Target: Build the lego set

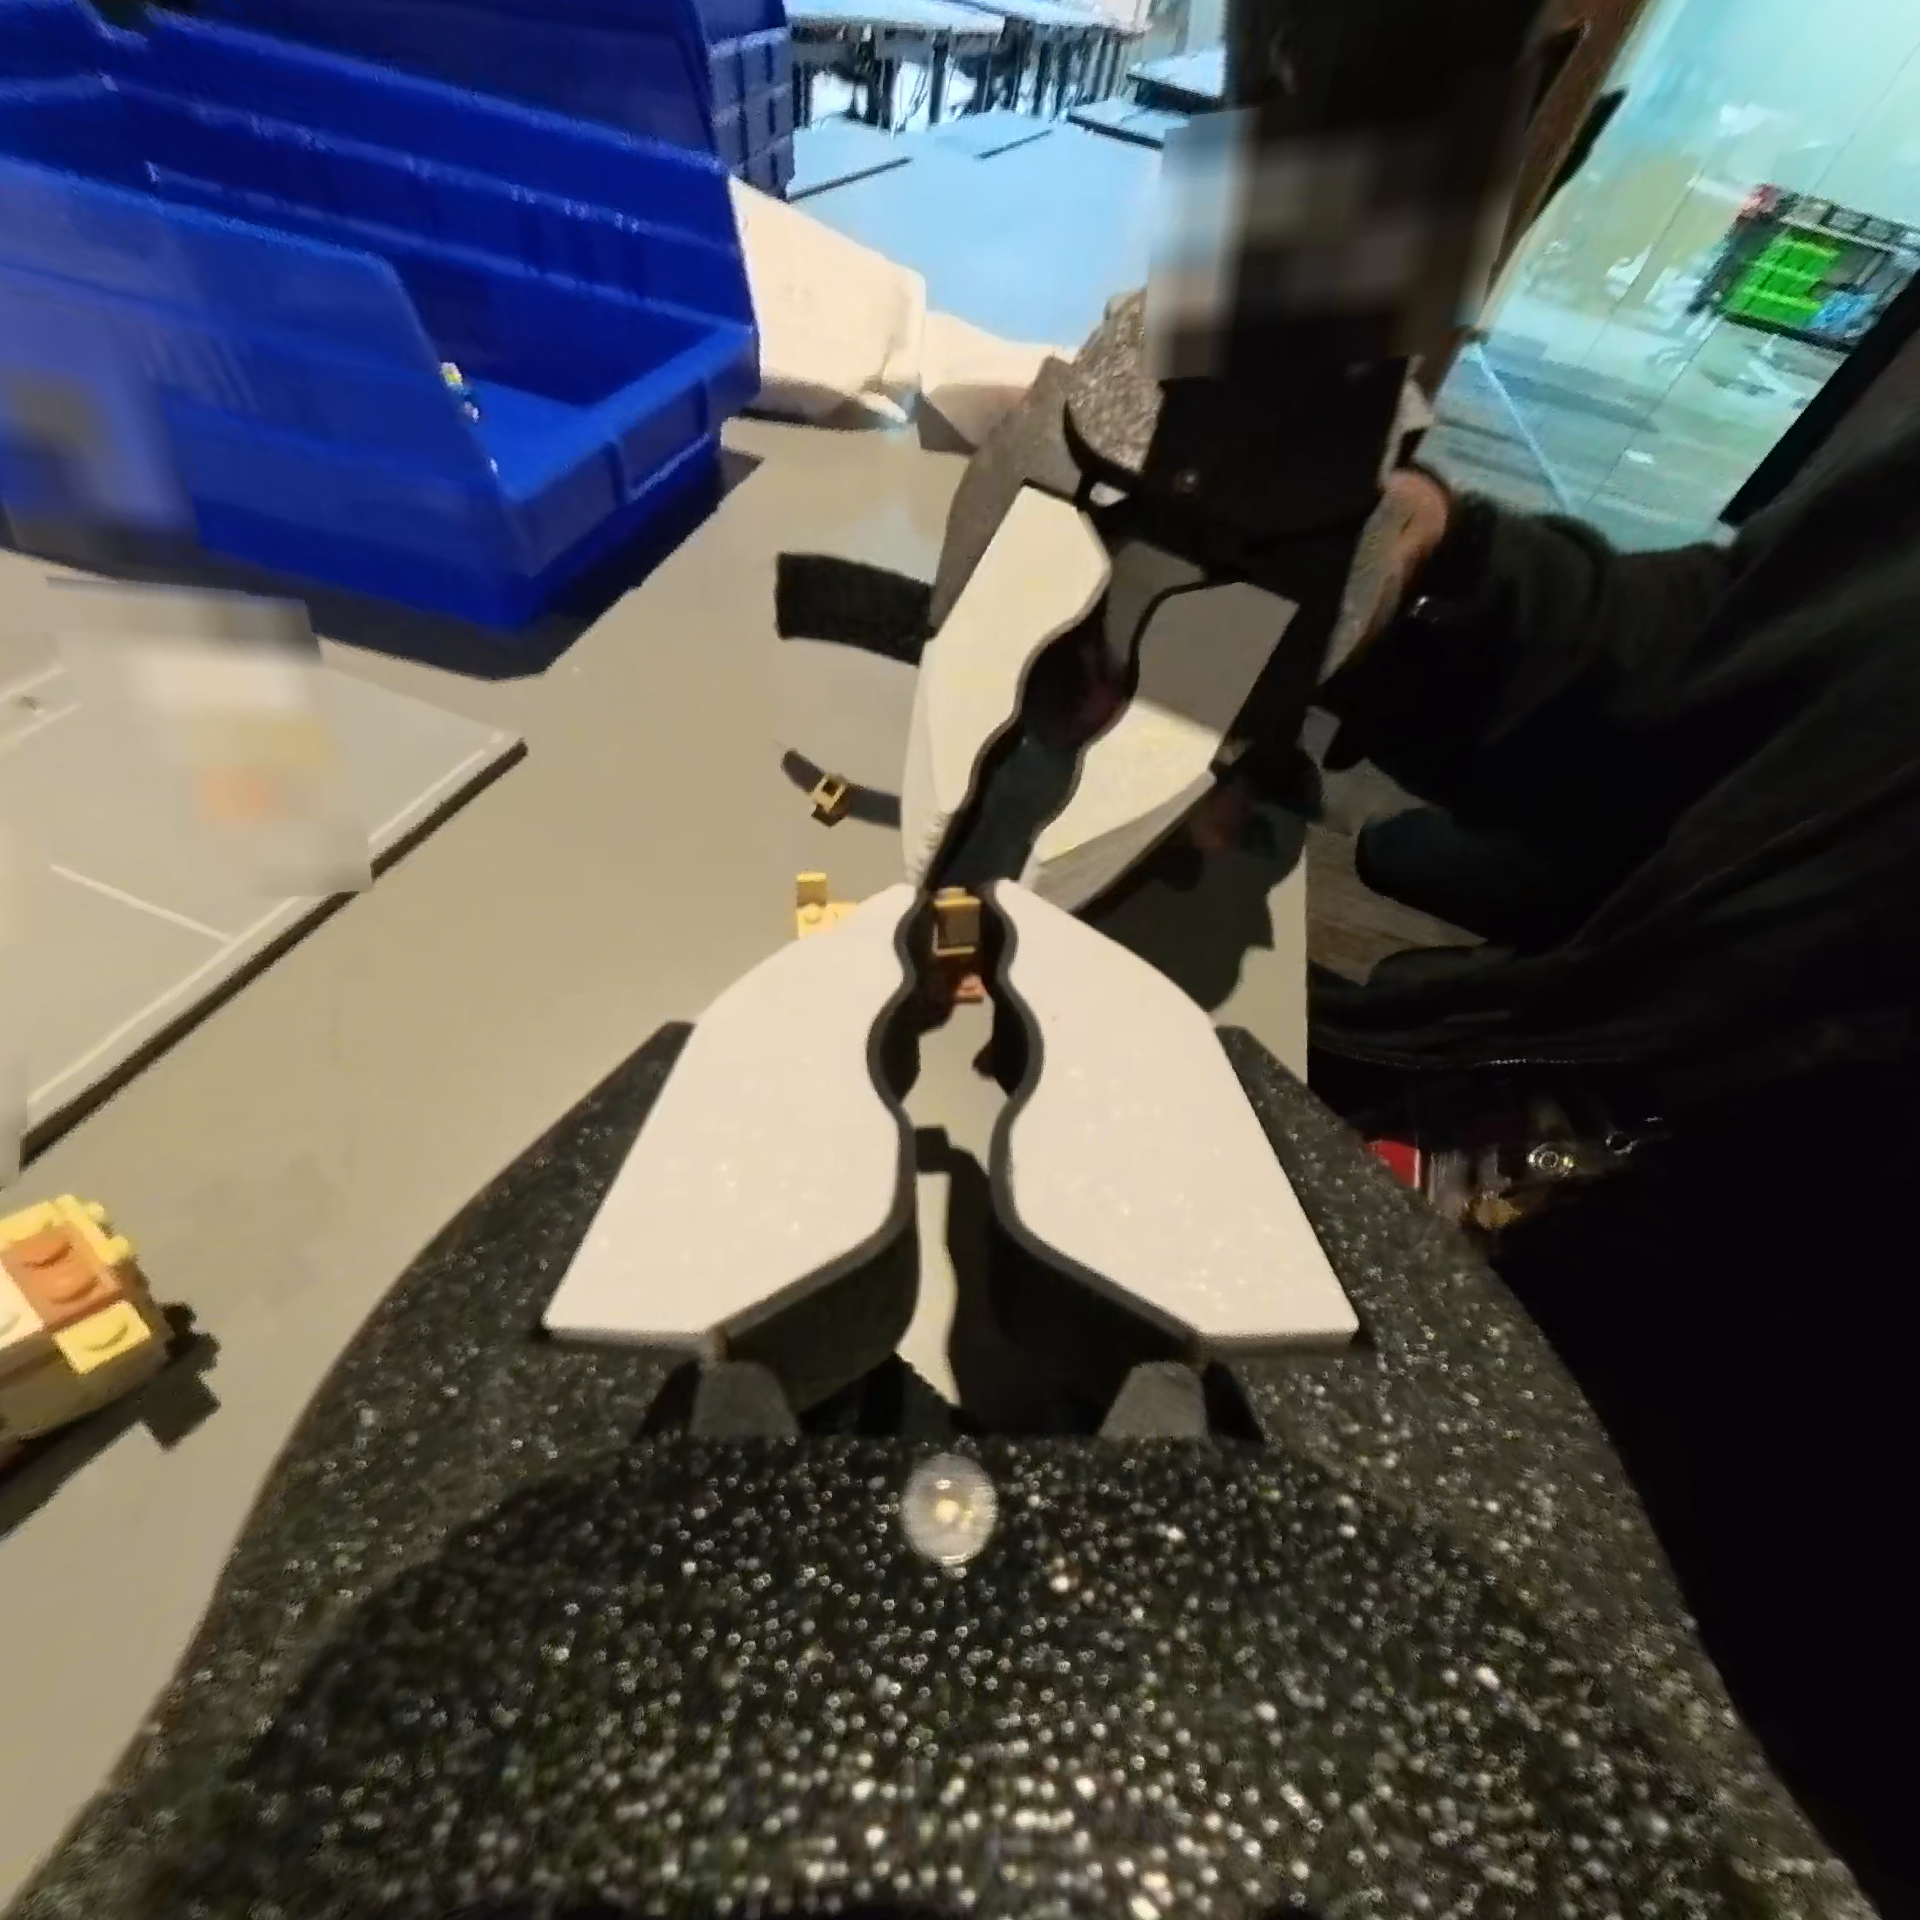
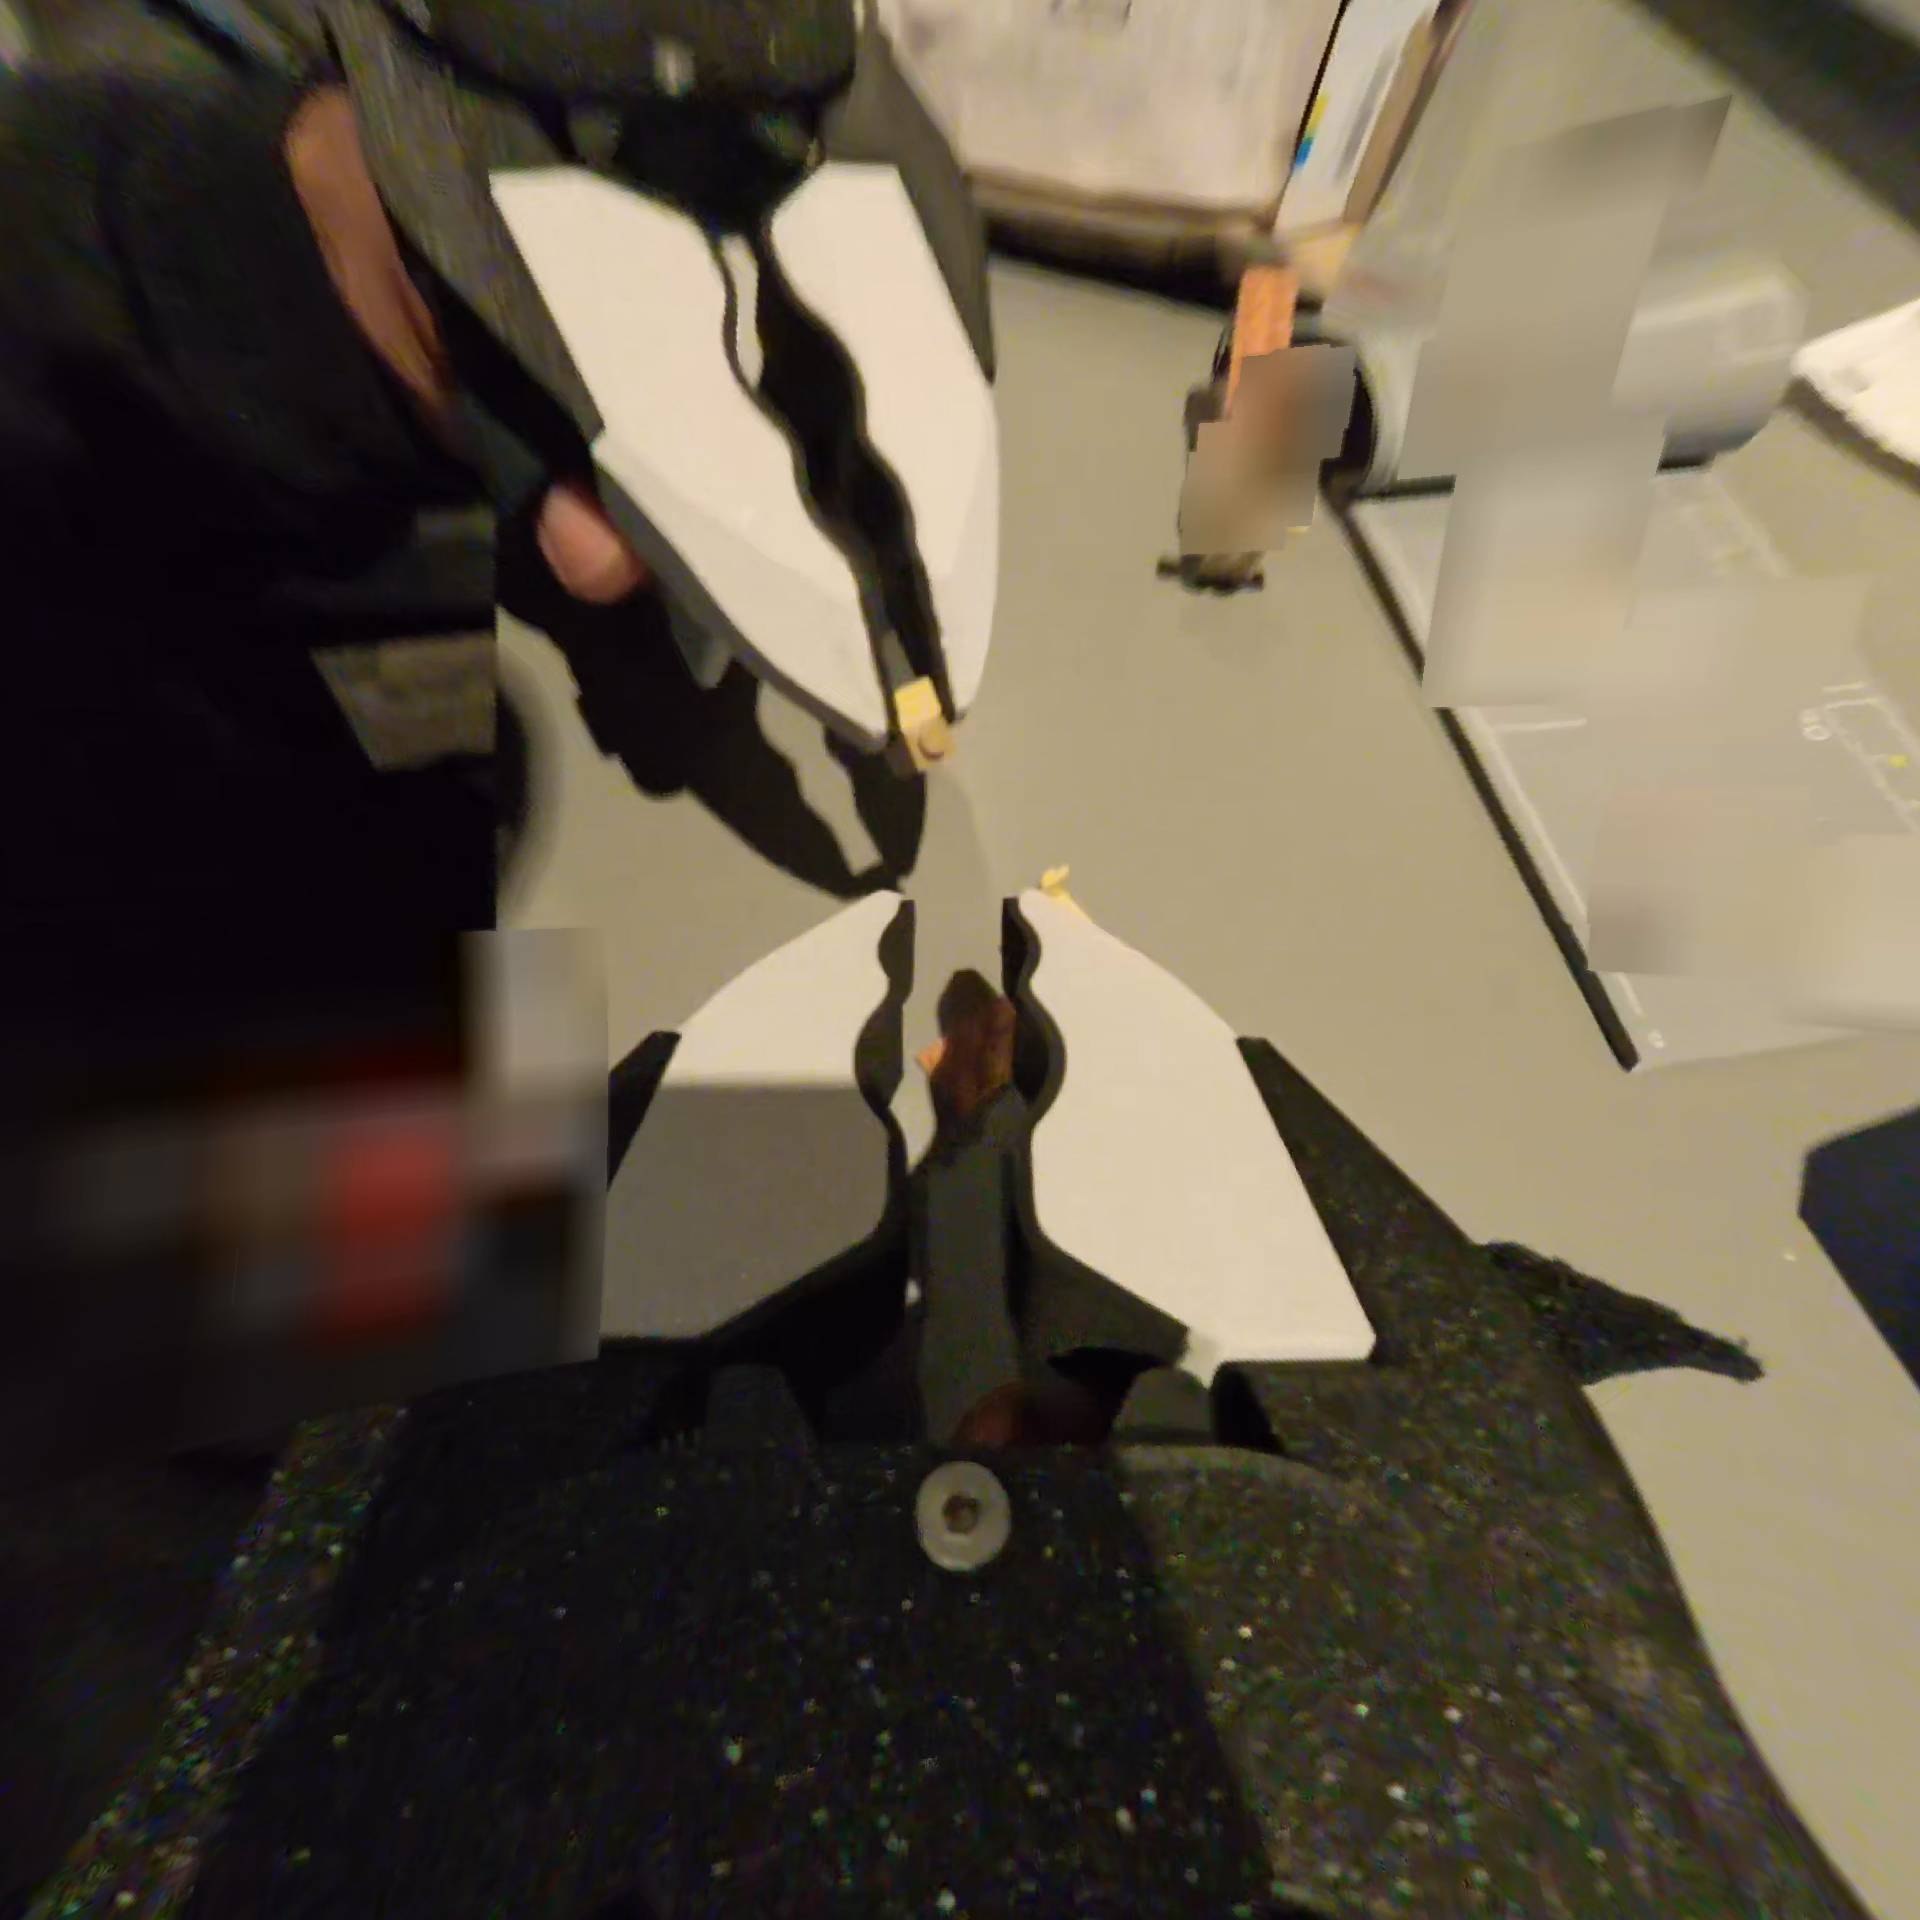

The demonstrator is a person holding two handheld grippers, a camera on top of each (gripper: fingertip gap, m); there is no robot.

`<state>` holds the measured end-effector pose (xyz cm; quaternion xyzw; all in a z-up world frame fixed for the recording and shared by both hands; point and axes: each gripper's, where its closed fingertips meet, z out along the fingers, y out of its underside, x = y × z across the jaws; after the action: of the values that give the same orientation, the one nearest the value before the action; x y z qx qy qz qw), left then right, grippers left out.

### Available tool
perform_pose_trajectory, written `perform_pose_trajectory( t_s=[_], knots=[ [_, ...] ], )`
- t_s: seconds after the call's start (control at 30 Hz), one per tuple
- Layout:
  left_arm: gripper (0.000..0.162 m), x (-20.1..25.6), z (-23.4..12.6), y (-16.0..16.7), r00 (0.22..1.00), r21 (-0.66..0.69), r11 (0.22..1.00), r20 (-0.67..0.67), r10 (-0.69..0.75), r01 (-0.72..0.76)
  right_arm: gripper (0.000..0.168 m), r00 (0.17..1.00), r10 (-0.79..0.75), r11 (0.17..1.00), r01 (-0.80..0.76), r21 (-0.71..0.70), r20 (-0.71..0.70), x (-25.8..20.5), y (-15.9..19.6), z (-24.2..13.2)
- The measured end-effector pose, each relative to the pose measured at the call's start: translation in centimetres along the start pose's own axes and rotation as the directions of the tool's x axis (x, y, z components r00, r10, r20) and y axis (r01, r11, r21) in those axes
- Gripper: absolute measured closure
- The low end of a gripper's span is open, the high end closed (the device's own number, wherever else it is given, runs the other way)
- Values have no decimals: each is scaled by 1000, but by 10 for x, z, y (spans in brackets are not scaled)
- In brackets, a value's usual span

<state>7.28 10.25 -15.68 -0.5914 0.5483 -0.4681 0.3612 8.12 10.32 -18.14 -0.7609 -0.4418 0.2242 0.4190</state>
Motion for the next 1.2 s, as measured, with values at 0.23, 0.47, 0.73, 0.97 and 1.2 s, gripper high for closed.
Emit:
perform_pose_trajectory(
  t_s=[0.23,0.47,0.73,0.97,1.2],
  knots=[
    [154,14,-4,-28,989,202,972,-58,134,-120,153,991,55,974,-81,211,122,-10,-29,-9],
    [154,21,-3,-35,981,254,957,-93,170,-142,155,954,74,926,-174,334,290,-21,-47,-22],
    [154,21,4,-31,980,217,968,-118,157,-129,163,957,68,928,-165,334,283,-17,-41,-20],
    [154,19,7,-29,983,188,976,-119,136,-112,168,959,68,925,-165,342,277,-14,-38,-21],
    [155,19,6,-28,982,179,974,-107,158,-138,160,960,58,926,-154,344,275,-16,-37,-22]
  ],
)
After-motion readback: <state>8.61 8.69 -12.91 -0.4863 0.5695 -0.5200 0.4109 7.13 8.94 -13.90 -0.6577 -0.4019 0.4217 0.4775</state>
